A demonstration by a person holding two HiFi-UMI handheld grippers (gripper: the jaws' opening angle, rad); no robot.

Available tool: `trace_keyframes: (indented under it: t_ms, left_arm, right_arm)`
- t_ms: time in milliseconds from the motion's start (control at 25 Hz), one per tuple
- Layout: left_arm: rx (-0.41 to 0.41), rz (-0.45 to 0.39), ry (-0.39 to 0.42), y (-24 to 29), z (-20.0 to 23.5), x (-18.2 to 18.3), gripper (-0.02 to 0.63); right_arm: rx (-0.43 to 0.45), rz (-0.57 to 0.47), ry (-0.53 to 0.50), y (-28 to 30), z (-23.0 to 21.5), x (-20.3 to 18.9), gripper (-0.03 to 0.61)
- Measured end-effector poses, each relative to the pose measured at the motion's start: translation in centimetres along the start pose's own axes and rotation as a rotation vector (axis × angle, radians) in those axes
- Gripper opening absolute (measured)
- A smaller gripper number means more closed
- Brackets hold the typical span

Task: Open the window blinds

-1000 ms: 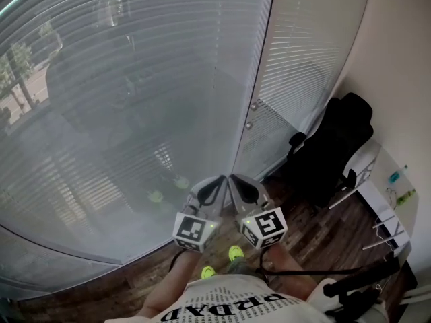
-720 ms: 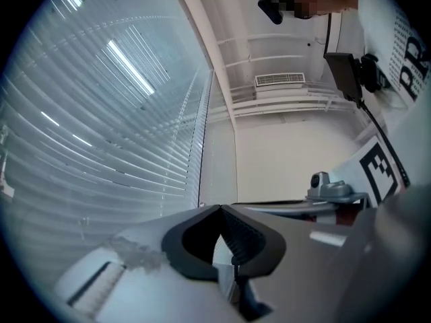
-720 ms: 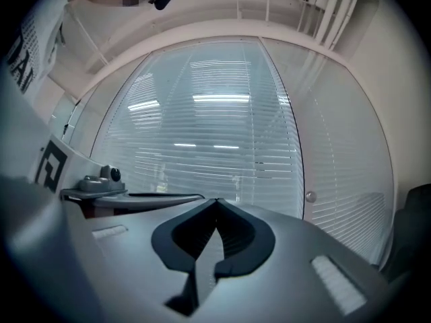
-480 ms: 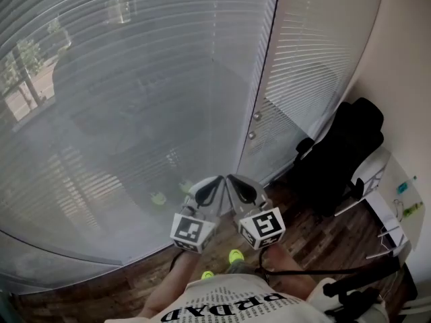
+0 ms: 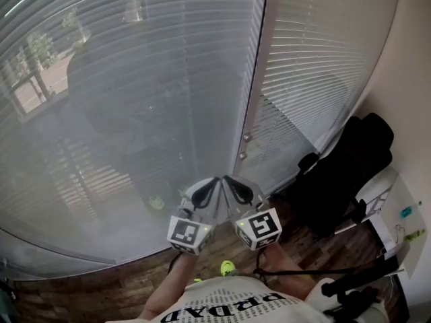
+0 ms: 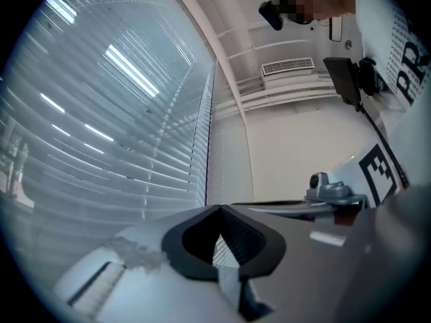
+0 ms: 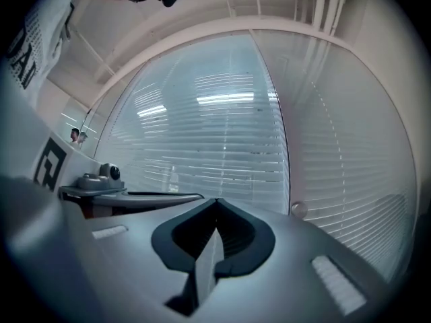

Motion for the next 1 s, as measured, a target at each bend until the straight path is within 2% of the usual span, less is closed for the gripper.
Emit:
trace_keyframes:
  t_ms: [120,320,440,680,880,920,1000]
  left_arm:
    - [0.030,0.004,0.013,1.5,0.1,-0.4,-0.009]
    - [0.070,0.015,0.081,3.3,0.5,-1.2,-0.009]
    - [0.106,-0.002,0.072,4.4,0.3,-0.9,-0.009]
    - [0.074,0.056,0.121,5.7,0.4,-2.2,-0.009]
    - [0.047,0.065,0.146,6.7,1.0,-2.4,-0.009]
    - [0.047,0.065,0.146,6.8,1.1,-2.4,-0.008]
    - [0.048,0.067,0.147,7.0,1.4,-2.5,-0.008]
  right_arm:
    - [0.037,-0.005,0.000,0.6,-1.7,-0.2,0.005]
    - [0.071,-0.020,-0.015,1.3,-3.6,-0.4,0.005]
    - [0.067,-0.023,-0.050,1.5,-4.2,-0.3,0.005]
    - [0.021,0.018,-0.099,1.6,-5.4,-0.8,0.006]
    - [-0.017,0.033,-0.167,2.1,-6.3,-0.8,0.011]
    - [-0.027,0.034,-0.188,2.2,-6.6,-0.8,0.027]
    - [-0.049,0.035,-0.230,2.5,-7.5,-0.8,0.117]
Point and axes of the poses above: the fingertips, and each gripper's own axes: y forward along the fingers, z to its left, x out of its top, the point moved 3 cm from there along -y, backward along the fingers, and after that the axes turned 4 degrees about -z, right-handed, at the moved point
